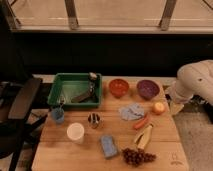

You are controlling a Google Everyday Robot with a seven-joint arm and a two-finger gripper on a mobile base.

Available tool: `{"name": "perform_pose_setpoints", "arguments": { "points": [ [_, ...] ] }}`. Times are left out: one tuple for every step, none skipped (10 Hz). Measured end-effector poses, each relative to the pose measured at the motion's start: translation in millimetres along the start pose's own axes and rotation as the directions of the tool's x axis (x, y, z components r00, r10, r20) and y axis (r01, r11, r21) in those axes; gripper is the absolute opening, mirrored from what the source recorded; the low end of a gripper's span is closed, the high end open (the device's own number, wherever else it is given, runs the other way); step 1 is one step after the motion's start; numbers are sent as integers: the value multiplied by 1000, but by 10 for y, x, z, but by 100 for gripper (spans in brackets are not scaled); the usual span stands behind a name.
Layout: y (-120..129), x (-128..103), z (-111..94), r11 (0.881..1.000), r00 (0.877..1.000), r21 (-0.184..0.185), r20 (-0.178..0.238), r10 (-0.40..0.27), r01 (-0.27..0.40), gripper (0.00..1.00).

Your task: Place apple in metal cup

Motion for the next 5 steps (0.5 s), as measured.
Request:
{"name": "perform_pose_setpoints", "arguments": {
  "points": [
    [-65,-82,70,1000,1000,-1,1,-27,27,69],
    [-85,-117,150,999,999,4,-6,-45,45,69],
    [-112,-136,209,998,998,5,-12,-55,55,69],
    [-153,-191,319,998,998,3,-11,-64,64,69],
    [-187,-207,451,998,998,-2,-12,-68,68,69]
  ]
}}
